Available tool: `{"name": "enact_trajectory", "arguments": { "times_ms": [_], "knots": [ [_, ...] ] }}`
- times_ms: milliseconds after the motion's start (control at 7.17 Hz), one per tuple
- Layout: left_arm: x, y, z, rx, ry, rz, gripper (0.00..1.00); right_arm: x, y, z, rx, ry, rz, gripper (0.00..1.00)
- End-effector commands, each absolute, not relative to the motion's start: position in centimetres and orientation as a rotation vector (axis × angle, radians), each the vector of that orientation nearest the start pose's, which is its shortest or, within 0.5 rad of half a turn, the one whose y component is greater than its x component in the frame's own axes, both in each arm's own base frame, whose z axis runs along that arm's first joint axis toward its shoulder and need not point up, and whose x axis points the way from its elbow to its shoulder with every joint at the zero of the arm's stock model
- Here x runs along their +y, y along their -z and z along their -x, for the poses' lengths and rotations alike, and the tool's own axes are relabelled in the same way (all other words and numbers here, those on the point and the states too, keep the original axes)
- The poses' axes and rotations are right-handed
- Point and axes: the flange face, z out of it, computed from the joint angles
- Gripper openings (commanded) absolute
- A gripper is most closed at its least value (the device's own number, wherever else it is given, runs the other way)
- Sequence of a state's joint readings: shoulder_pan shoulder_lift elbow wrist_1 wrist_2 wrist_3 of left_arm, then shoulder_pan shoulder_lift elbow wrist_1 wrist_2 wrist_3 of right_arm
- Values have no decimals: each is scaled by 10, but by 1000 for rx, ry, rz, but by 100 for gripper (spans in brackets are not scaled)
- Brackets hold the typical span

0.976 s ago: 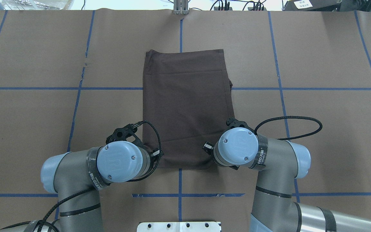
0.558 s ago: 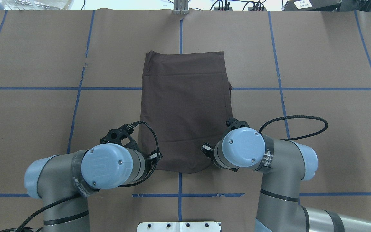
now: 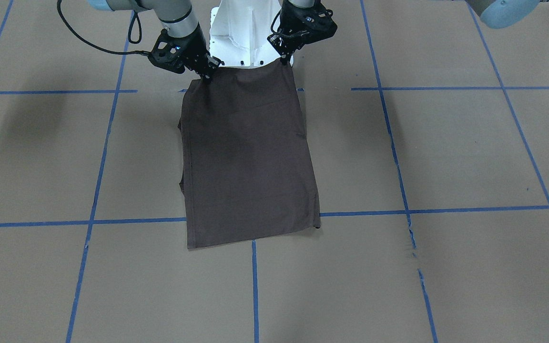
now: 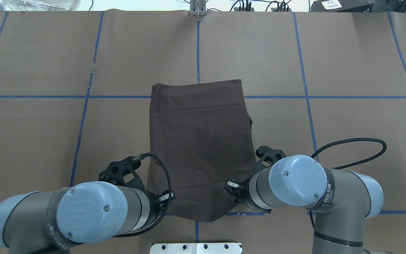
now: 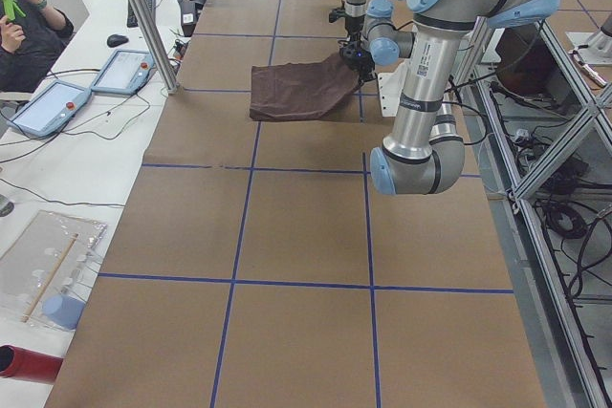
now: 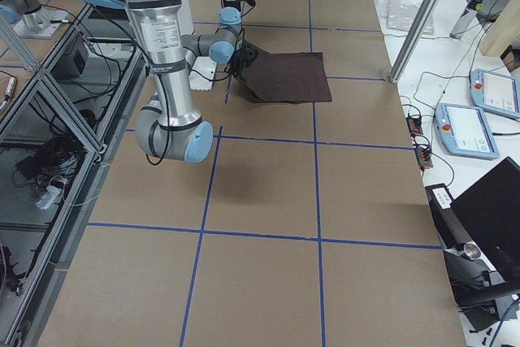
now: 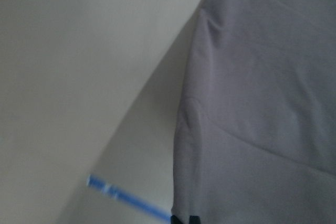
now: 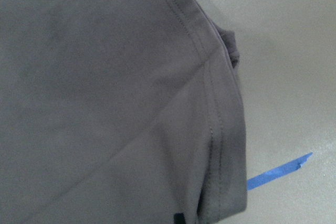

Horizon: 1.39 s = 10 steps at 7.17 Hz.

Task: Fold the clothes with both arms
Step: 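Lift the near edge with both grippers and fold it over toward the far edge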

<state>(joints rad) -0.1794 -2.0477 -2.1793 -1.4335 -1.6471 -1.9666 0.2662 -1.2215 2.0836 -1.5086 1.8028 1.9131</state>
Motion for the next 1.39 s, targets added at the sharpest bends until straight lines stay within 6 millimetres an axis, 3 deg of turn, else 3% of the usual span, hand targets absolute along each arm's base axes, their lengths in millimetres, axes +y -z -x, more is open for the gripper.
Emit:
{"name": "enact_trajectory", "arguments": {
  "times_ms": [0, 279, 558, 697, 976, 1116, 1255],
  "knots": [
    [-219, -164, -479, 958, 489, 182, 0, -282, -241, 487, -960, -421, 182, 0],
    [-292, -168, -454, 964, 542, 74, 0, -359, -228, 483, -992, -503, 130, 0],
    [-363, -182, -459, 976, 606, 31, 0, -450, -224, 492, -951, -575, 147, 0],
    [-414, -190, -472, 987, 648, 18, 0, -500, -229, 504, -926, -610, 155, 0],
    [-535, -229, -503, 988, 708, -78, 3, -576, -245, 547, -901, -651, 152, 0],
    [-602, -267, -493, 931, 678, -162, 99, -610, -267, 544, -908, -632, 111, 99],
    [-652, -301, -459, 877, 639, -238, 100, -641, -287, 521, -884, -589, 79, 100]
  ]
}}
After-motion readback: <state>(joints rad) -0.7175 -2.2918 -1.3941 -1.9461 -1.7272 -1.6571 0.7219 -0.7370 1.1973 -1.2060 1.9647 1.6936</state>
